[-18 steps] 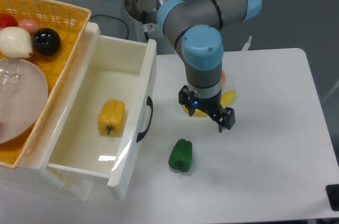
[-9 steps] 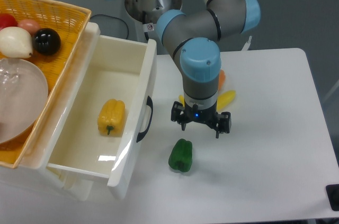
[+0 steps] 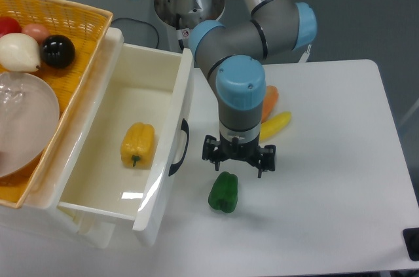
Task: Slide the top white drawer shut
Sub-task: 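Move the open gripper toward the front face of the open white drawer, then push the drawer's front panel with the gripper, sliding it into the cabinet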
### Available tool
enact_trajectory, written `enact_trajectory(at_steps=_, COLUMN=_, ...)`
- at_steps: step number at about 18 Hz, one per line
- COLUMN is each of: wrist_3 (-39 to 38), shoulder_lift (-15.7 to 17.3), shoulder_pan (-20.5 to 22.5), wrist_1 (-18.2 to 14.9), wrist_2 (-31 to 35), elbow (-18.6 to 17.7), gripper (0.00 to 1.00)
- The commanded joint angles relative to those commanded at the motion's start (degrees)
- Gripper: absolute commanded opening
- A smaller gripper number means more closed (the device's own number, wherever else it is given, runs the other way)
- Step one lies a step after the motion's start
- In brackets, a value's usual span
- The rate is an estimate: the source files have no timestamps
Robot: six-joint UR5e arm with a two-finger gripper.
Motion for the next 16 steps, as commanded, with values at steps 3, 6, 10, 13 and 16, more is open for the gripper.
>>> enact_trajectory(at_steps=3, wrist_3=0.0, shoulder_lift=0.09, shoulder_pan=-0.52, wrist_1=0.0, wrist_2=0.0, elbow=0.0, gripper=1.0)
enact_trajectory(at_steps=6, wrist_3=0.0, shoulder_lift=0.17, shoulder_pan=-0.7, wrist_1=-0.09, wrist_2=-0.09, elbow=0.0, gripper=1.0)
enact_trajectory(at_steps=10, wrist_3=0.0, shoulder_lift=0.18, shoulder_pan=-1.05, wrist_1=-0.09, wrist_2=-0.18, elbow=0.0, gripper=1.0)
enact_trajectory(at_steps=13, wrist_3=-0.09, shoulder_lift=0.26, shoulder_pan=-1.58, wrist_1=-0.18, wrist_2=-0.09, elbow=0.0, gripper=1.0)
enact_trajectory(at_steps=16, wrist_3=-0.26, shoulder_lift=0.26, shoulder_pan=-2.2, wrist_1=-0.26, wrist_2=0.09, elbow=-0.18, gripper=1.0)
